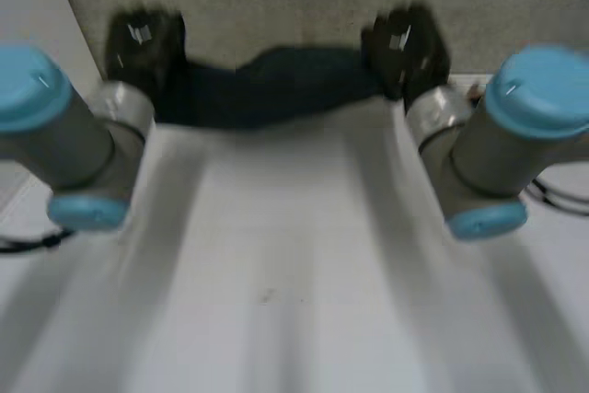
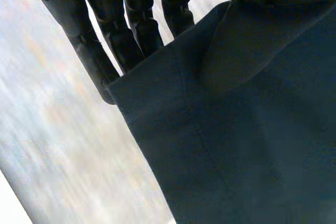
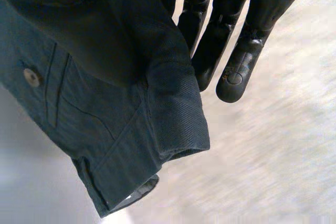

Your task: Fold the shorts.

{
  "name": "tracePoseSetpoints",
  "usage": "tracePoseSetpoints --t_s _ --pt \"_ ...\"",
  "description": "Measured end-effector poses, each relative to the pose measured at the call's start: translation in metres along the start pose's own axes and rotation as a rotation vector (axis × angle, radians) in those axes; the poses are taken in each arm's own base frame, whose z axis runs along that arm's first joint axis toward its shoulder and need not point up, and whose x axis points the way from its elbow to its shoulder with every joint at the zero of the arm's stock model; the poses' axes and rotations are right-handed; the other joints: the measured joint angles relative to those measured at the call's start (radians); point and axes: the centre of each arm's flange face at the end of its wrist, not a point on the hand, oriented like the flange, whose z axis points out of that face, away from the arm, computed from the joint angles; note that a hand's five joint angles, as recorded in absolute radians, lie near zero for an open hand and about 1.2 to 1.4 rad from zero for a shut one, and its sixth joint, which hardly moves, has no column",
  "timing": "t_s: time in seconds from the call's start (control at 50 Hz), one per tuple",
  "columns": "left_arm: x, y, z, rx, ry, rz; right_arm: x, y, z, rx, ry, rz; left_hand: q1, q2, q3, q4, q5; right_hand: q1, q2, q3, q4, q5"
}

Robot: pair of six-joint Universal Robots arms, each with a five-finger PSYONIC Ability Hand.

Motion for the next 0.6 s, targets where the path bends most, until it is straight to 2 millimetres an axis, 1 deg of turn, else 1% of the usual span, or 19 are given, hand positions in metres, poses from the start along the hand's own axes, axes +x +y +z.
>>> tracePoseSetpoints --t_s 0.02,0.04,0.08,0.1,0.12,0.14,0.16,0.2,0.24,0.28,0.3,0.32,0.38,0.42,0.44,0.46,0.48,0.58,0.6 --pt "0.004 0.015 -0.006 -0.047 0.013 0.005 -0.006 0.007 -0.002 -0.021 -0.019 0.000 0.000 0.000 0.000 0.000 0.000 0.000 0.000 0.000 0.000 0.000" --pt "0.010 0.035 -0.014 -0.111 0.032 0.014 -0.026 0.032 -0.011 -0.097 -0.083 0.000 0.000 0.000 0.000 0.000 0.000 0.000 0.000 0.000 0.000 0.000" --pt "0.018 0.058 -0.026 -0.189 0.058 0.031 -0.045 0.056 -0.021 -0.173 -0.144 0.000 0.000 0.000 0.000 0.000 0.000 0.000 0.000 0.000 0.000 0.000" --pt "0.018 0.058 -0.026 -0.189 0.058 0.031 -0.045 0.056 -0.021 -0.173 -0.144 0.000 0.000 0.000 0.000 0.000 0.000 0.000 0.000 0.000 0.000 0.000" --pt "0.023 0.073 -0.036 -0.250 0.082 0.047 -0.049 0.062 -0.024 -0.191 -0.159 0.000 0.000 0.000 0.000 0.000 0.000 0.000 0.000 0.000 0.000 0.000" --pt "0.028 0.084 -0.044 -0.298 0.102 0.063 -0.065 0.082 -0.037 -0.266 -0.216 0.000 0.000 0.000 0.000 0.000 0.000 0.000 0.000 0.000 0.000 0.000" --pt "0.032 0.093 -0.054 -0.349 0.125 0.082 -0.073 0.093 -0.045 -0.314 -0.251 0.000 0.000 0.000 0.000 0.000 0.000 0.000 0.000 0.000 0.000 0.000" --pt "0.034 0.096 -0.058 -0.372 0.136 0.092 -0.074 0.096 -0.047 -0.326 -0.259 0.000 0.000 0.000 0.000 0.000 0.000 0.000 0.000 0.000 0.000 0.000" --pt "0.040 0.105 -0.078 -0.468 0.186 0.132 -0.079 0.105 -0.062 -0.406 -0.312 0.004 0.000 0.000 0.000 0.000 0.000 0.005 0.000 0.001 0.000 0.000" --pt "0.041 0.104 -0.087 -0.509 0.208 0.150 -0.077 0.104 -0.068 -0.437 -0.332 0.007 0.000 0.000 0.000 0.000 0.000 0.005 0.000 0.003 0.000 0.000" --pt "0.041 0.099 -0.095 -0.539 0.224 0.162 -0.073 0.098 -0.073 -0.454 -0.344 0.010 0.000 0.000 0.000 0.000 0.000 0.005 0.000 0.003 0.000 0.000" --pt "0.041 0.099 -0.095 -0.539 0.224 0.162 -0.073 0.098 -0.073 -0.454 -0.344 0.010 0.000 0.000 0.000 0.000 0.000 0.005 0.000 0.003 0.000 0.000" --pt "0.035 0.078 -0.114 -0.592 0.247 0.177 -0.055 0.075 -0.086 -0.477 -0.366 0.012 0.000 0.000 0.000 0.000 0.000 0.005 0.000 0.003 0.000 0.000" --pt "0.031 0.068 -0.122 -0.605 0.251 0.180 -0.049 0.066 -0.092 -0.485 -0.375 0.011 0.000 0.000 0.000 0.000 0.000 0.005 0.000 0.003 0.000 0.000" --pt "0.031 0.068 -0.122 -0.605 0.251 0.180 -0.049 0.066 -0.092 -0.485 -0.375 0.011 0.000 0.000 0.000 0.000 0.000 0.005 0.000 0.003 0.000 0.000" --pt "0.027 0.056 -0.132 -0.624 0.256 0.181 -0.042 0.056 -0.102 -0.502 -0.395 0.010 0.000 0.000 0.000 0.000 -0.001 0.005 0.000 0.004 0.000 0.000" --pt "0.024 0.051 -0.137 -0.635 0.260 0.182 -0.040 0.052 -0.108 -0.516 -0.411 0.010 0.000 0.000 0.000 0.000 -0.001 0.005 0.000 0.003 0.000 0.000" --pt "0.017 0.034 -0.166 -0.726 0.292 0.190 -0.033 0.039 -0.135 -0.578 -0.489 0.003 0.000 0.000 0.000 0.000 -0.001 0.005 0.000 0.003 0.000 0.000" --pt "0.015 0.030 -0.179 -0.773 0.311 0.195 -0.030 0.033 -0.154 -0.623 -0.547 -0.010 0.000 0.000 0.000 0.000 -0.001 0.005 0.000 0.003 0.000 0.000"
